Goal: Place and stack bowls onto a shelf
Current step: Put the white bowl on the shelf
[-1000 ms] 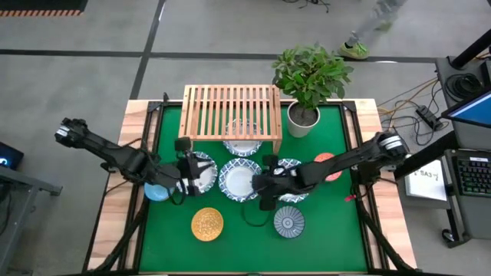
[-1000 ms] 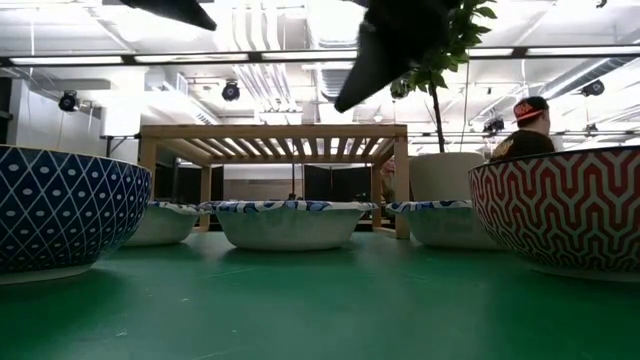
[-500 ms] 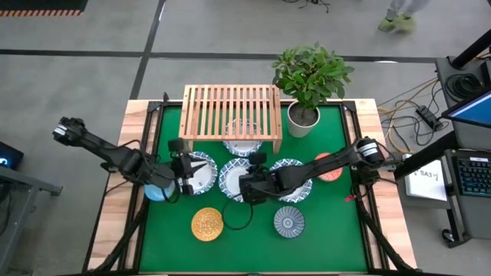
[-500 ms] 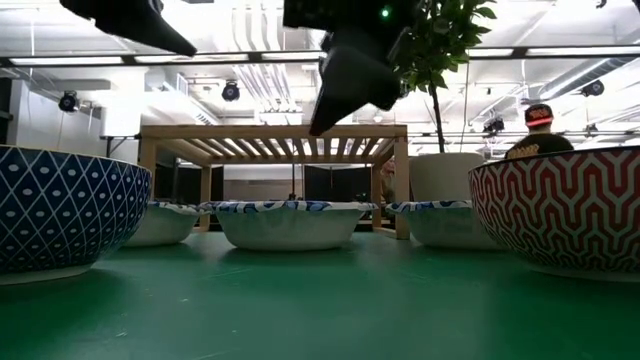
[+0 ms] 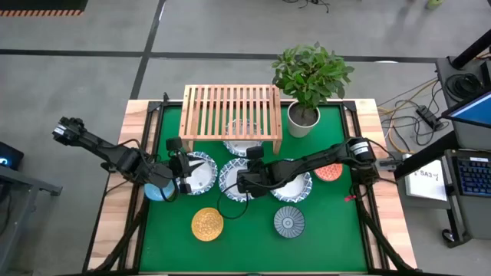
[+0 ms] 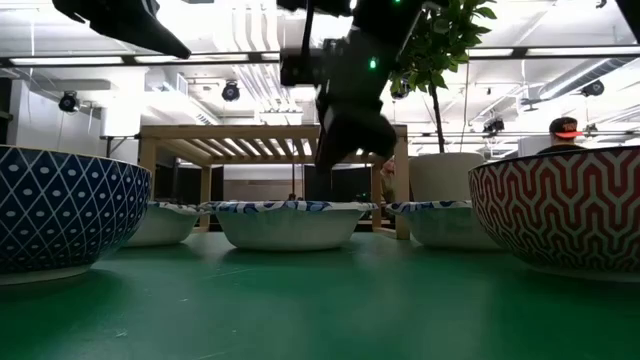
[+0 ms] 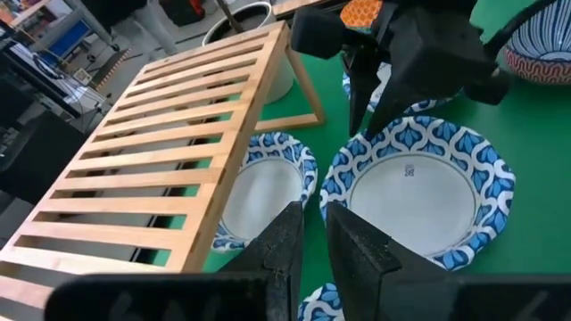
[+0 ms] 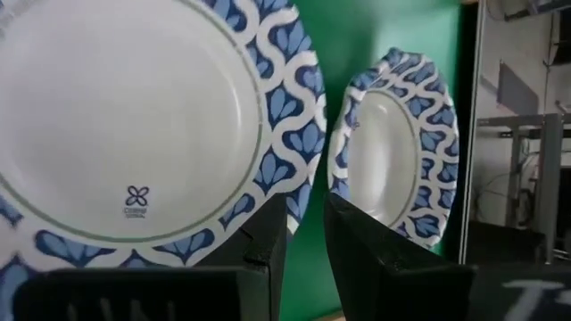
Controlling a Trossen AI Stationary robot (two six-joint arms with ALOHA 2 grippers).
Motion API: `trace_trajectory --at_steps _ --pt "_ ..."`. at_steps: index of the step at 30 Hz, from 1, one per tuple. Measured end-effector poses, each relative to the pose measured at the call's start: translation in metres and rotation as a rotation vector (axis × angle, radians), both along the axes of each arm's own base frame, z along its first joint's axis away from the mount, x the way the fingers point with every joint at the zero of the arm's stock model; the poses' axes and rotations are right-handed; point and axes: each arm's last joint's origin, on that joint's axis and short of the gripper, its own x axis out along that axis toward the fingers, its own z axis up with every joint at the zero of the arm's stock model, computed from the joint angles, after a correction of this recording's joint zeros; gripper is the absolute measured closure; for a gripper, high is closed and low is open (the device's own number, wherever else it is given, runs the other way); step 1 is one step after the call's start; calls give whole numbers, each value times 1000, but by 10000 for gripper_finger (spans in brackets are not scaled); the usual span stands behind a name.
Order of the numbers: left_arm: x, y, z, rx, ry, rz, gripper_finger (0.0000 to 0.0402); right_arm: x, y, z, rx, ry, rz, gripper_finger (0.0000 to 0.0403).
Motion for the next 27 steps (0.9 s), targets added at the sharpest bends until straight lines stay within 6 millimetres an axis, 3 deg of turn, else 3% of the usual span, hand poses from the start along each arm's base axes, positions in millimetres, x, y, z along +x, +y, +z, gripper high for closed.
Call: trace_trajectory --at_steps 7,12,17,24,27 --pt "0 0 0 1 4 1 366 7 -5 -30 -180 81 -32 335" --pt "0 0 0 1 4 1 366 9 -9 -40 -301 124 -30 335" --pt "0 0 -1 1 5 0 366 12 -12 -40 -206 110 -3 335" --pt "0 0 -1 2 7 1 366 15 -19 -34 -239 60 -42 335" --pt "0 0 -1 2 7 0 366 17 -20 -36 -133 57 -7 335"
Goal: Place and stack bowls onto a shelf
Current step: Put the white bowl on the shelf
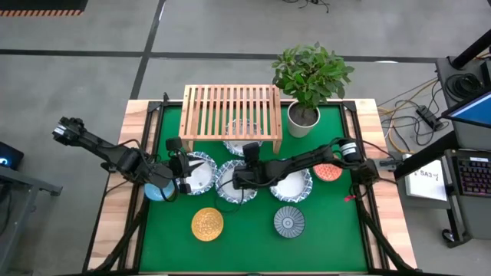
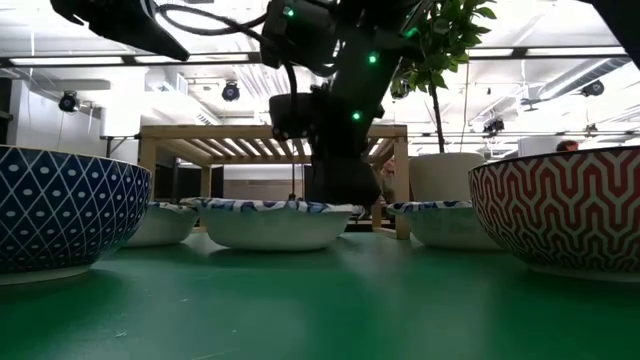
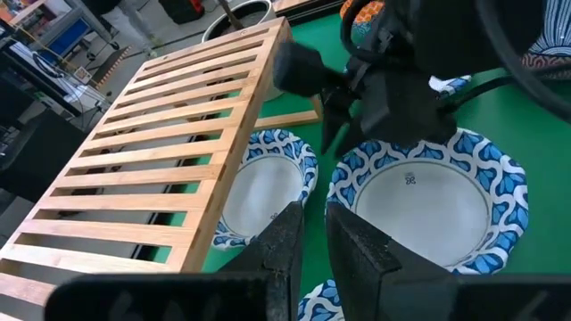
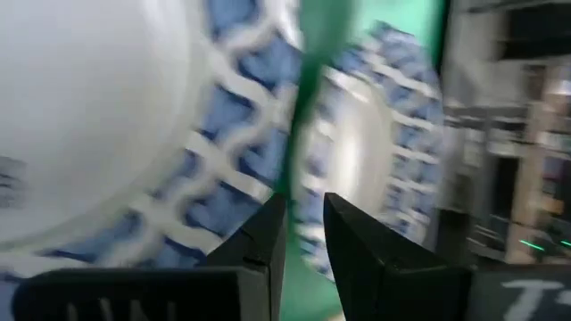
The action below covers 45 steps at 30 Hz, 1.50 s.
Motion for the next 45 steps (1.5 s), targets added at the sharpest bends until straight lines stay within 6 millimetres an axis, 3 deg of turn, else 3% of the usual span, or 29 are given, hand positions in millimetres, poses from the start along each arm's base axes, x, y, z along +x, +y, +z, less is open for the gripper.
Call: trace_trajectory --at_steps 4,13,30,39,45 --pt "0 0 0 0 0 0 366 5 7 0 128 -60 42 335" --pt "0 0 0 1 1 0 366 11 -1 21 43 -124 21 335" --pt "0 0 0 3 5 0 366 10 -18 21 82 -116 -27 325" --pt "0 0 0 3 5 0 366 5 -22 17 86 -47 -22 383" --pt "0 0 0 2 5 0 366 5 -23 17 106 -55 -40 332"
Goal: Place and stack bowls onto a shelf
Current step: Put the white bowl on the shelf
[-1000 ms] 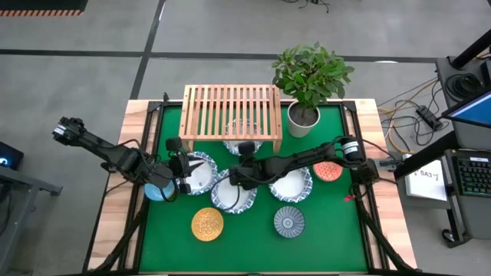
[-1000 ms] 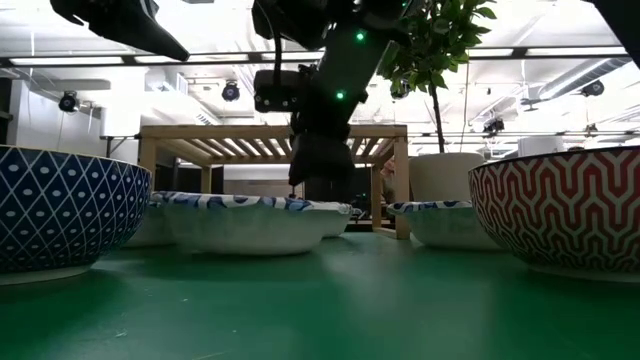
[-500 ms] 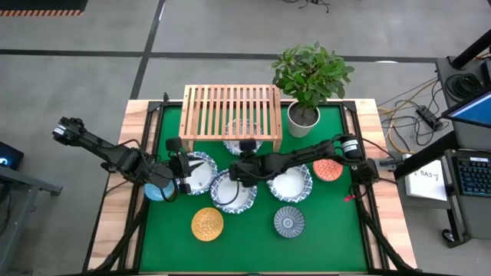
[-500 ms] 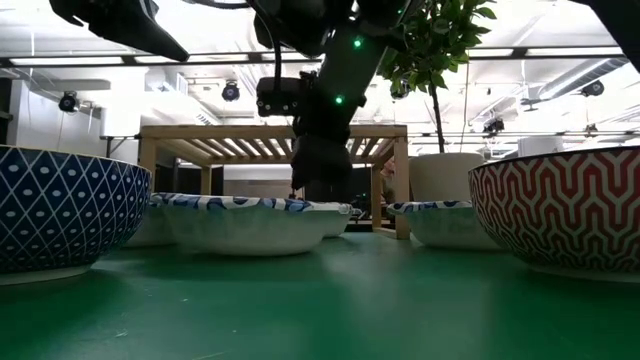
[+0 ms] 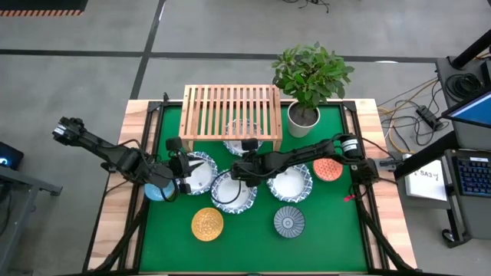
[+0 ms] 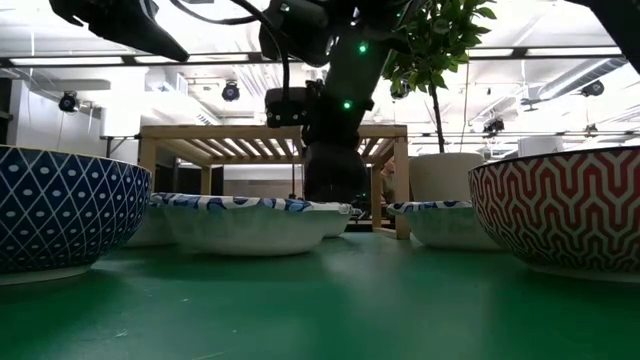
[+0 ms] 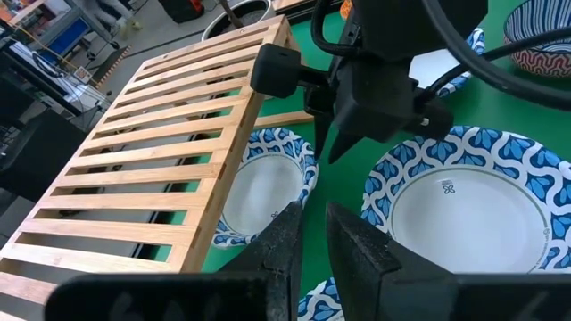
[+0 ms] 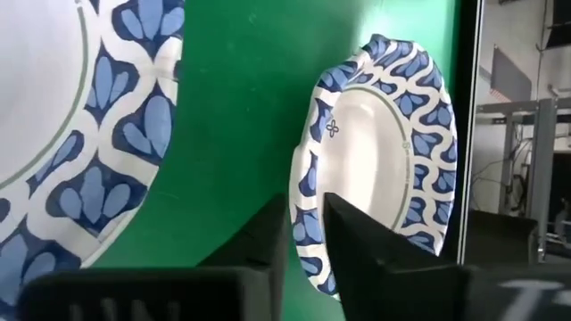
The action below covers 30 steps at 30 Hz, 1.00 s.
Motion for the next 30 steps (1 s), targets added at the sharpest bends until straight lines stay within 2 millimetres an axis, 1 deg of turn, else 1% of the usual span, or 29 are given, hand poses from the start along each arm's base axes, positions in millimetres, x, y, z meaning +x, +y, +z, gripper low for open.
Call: trace_trajectory --at_steps 5,8,17,20,30 --pt "0 0 0 0 0 0 366 0 -5 0 6 -12 -25 275" --pt "0 0 0 0 0 0 366 1 -8 -3 1 -7 -36 257" --pt "0 0 0 0 1 0 366 4 -11 -20 -69 41 -50 252" --pt "0 0 0 1 1 0 366 4 -11 -22 -84 50 -52 252" --pt "0 0 0 0 1 0 366 5 -10 -24 -47 49 -36 255"
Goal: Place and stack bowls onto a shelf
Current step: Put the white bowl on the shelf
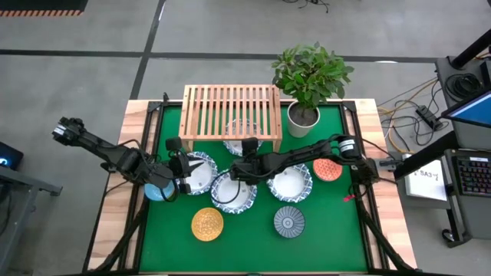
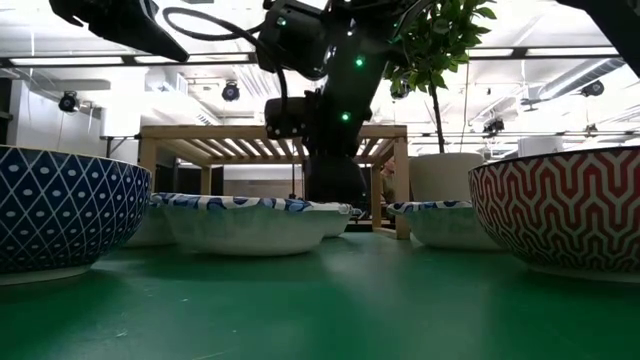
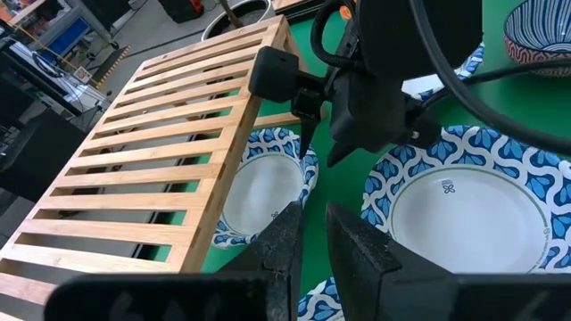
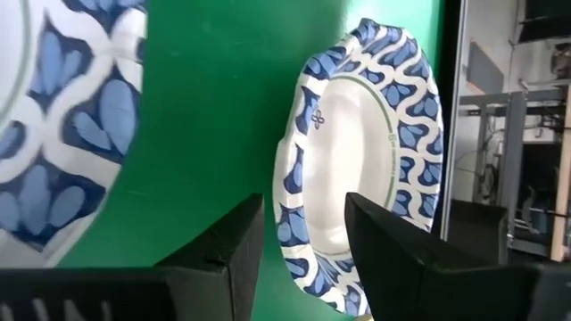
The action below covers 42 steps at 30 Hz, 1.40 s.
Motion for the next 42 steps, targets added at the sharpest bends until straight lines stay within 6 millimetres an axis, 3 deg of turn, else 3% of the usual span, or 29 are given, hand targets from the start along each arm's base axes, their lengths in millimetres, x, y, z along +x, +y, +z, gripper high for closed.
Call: trace_trajectory --at_steps 12,32,37,42 --pt "0 0 0 1 4 -2 366 0 8 -11 177 8 37 266" --pt "-1 0 -1 2 8 -4 366 1 9 -5 43 -35 -22 279" --pt "-1 0 -1 2 8 -4 366 6 17 6 48 -64 -4 280" --pt "-1 0 -1 2 8 -4 366 12 25 35 11 -103 -43 280"
